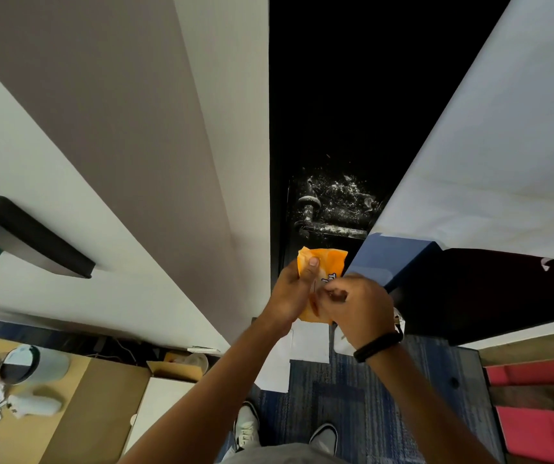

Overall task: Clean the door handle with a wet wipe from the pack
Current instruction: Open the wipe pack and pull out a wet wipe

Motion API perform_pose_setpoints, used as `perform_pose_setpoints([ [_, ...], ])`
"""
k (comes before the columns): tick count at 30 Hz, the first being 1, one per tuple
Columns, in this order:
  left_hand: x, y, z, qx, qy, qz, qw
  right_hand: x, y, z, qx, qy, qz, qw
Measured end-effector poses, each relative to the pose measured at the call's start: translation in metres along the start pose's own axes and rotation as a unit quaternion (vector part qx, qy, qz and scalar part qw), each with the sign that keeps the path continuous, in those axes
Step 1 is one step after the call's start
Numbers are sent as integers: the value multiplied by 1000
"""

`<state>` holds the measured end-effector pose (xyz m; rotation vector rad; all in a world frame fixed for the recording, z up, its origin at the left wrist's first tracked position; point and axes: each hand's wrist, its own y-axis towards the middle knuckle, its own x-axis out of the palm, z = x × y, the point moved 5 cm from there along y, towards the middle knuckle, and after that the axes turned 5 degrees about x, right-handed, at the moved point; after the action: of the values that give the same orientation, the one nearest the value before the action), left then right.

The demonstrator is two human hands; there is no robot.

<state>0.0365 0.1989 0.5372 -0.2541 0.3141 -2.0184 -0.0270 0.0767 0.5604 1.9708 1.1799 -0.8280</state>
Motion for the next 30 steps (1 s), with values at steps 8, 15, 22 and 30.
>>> perform_pose_setpoints([
  [8, -1, -1, -3, -2, -29, 9, 1000, 6, 11, -6, -16, -92, -13, 996],
  [15, 1, -4, -2, 10, -23, 4, 1000, 23, 19, 0, -39, -133, -56, 989],
  [22, -1, -5, -3, -1, -5, -15, 1000, 33, 12, 2, -103, -185, -32, 977],
  [30, -8, -5, -18, -32, 22, 10, 999, 35, -5, 7, -82, -125, -16, 989],
])
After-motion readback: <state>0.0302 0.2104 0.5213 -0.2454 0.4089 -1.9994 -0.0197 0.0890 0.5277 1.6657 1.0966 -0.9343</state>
